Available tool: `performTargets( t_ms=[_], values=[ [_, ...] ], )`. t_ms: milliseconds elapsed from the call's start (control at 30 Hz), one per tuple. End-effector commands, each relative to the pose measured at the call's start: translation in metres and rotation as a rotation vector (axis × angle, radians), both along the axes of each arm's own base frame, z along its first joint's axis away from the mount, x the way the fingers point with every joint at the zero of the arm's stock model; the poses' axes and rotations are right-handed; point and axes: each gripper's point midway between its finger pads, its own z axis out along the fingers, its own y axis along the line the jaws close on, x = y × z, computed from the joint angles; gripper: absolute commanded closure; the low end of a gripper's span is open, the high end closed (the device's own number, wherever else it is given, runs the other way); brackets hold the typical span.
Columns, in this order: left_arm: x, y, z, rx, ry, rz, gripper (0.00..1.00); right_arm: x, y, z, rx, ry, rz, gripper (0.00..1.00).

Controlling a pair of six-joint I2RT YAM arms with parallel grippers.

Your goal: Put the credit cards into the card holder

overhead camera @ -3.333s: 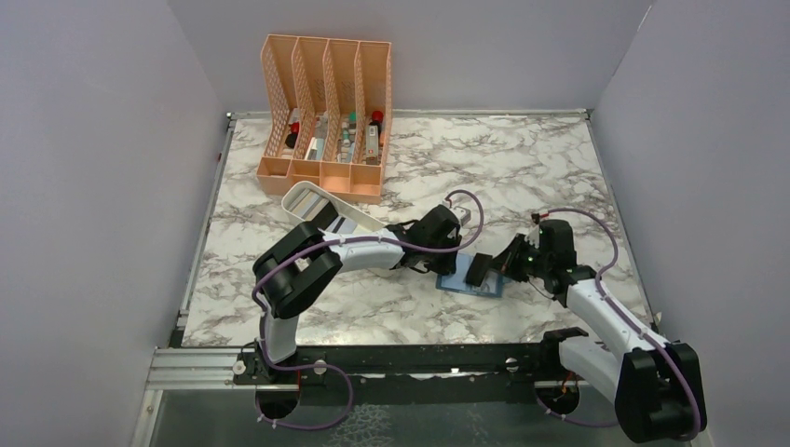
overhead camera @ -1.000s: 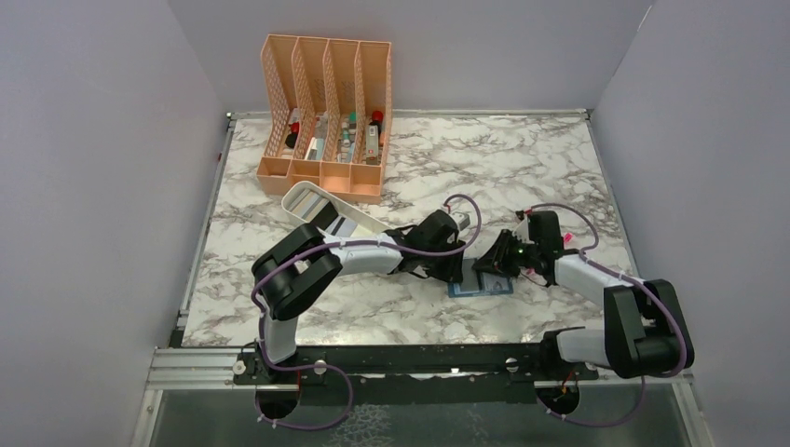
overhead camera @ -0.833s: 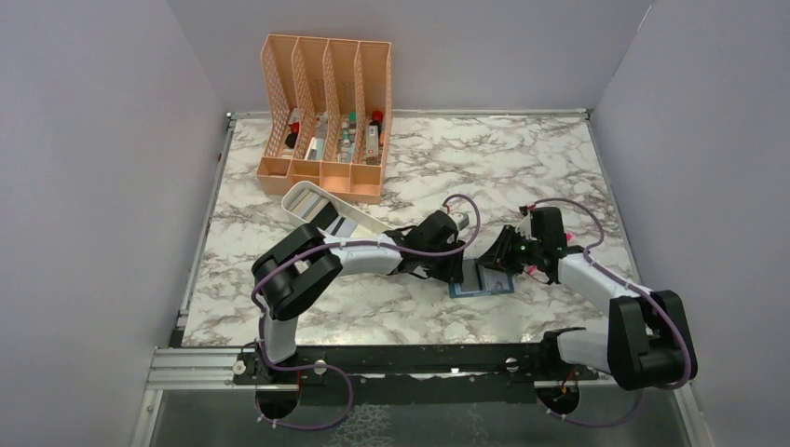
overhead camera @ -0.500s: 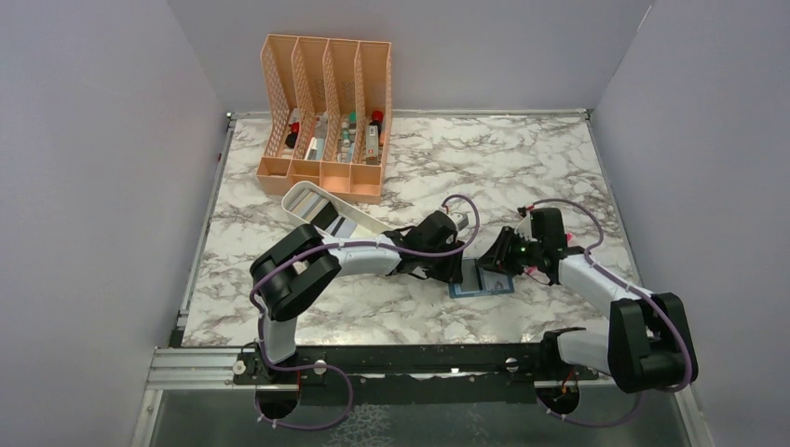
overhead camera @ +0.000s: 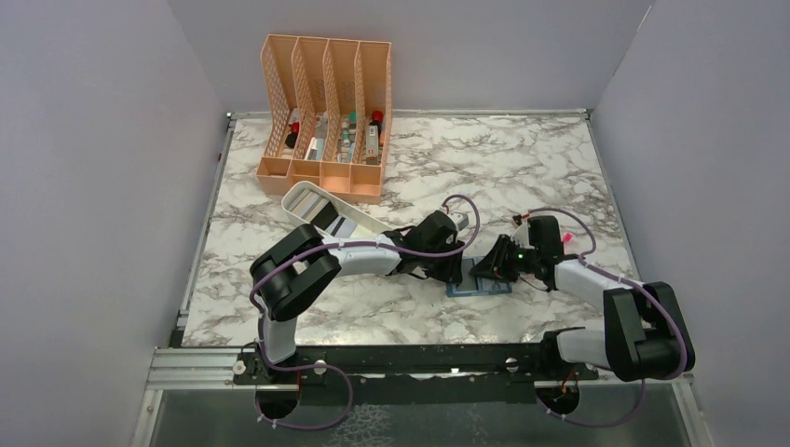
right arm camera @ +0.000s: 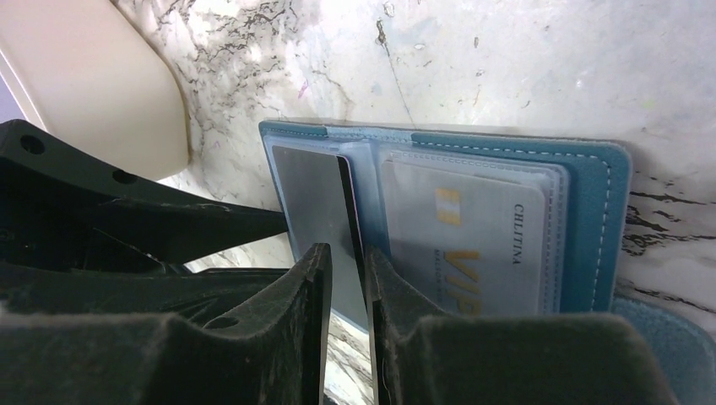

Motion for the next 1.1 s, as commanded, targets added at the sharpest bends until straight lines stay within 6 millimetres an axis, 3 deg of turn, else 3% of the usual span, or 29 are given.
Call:
performTargets(
  t_ms=[0,167,300,433,600,833,1067],
  values=[
    [0.008,-0.008,0.021,-0.042,-0.059,0.003,0.61,-0.006,0.014,0.005,0.080,0.002,0.035,0.75],
    [0.012,-0.006,0.030,-0.044,-0.082,0.022,0.61,-0.010,0.011,0.004,0.055,0.015,0.039,0.76],
    [0.016,-0.003,0.040,-0.049,-0.100,0.050,0.54,-0.006,-0.009,0.003,-0.083,0.024,-0.010,0.72],
    [0.013,-0.004,0.048,-0.094,-0.089,0.076,0.49,0.005,-0.024,0.020,-0.162,-0.047,-0.073,0.71],
    [0.014,-0.009,0.051,-0.139,-0.087,0.084,0.46,0.016,-0.050,0.027,-0.304,-0.070,-0.164,0.71],
    [0.016,-0.018,0.041,-0.166,-0.062,0.101,0.41,0.019,-0.062,0.010,-0.360,-0.050,-0.228,0.72],
    [0.017,-0.019,0.021,-0.144,-0.039,0.111,0.40,0.012,-0.058,-0.009,-0.335,0.002,-0.225,0.74]
  ],
)
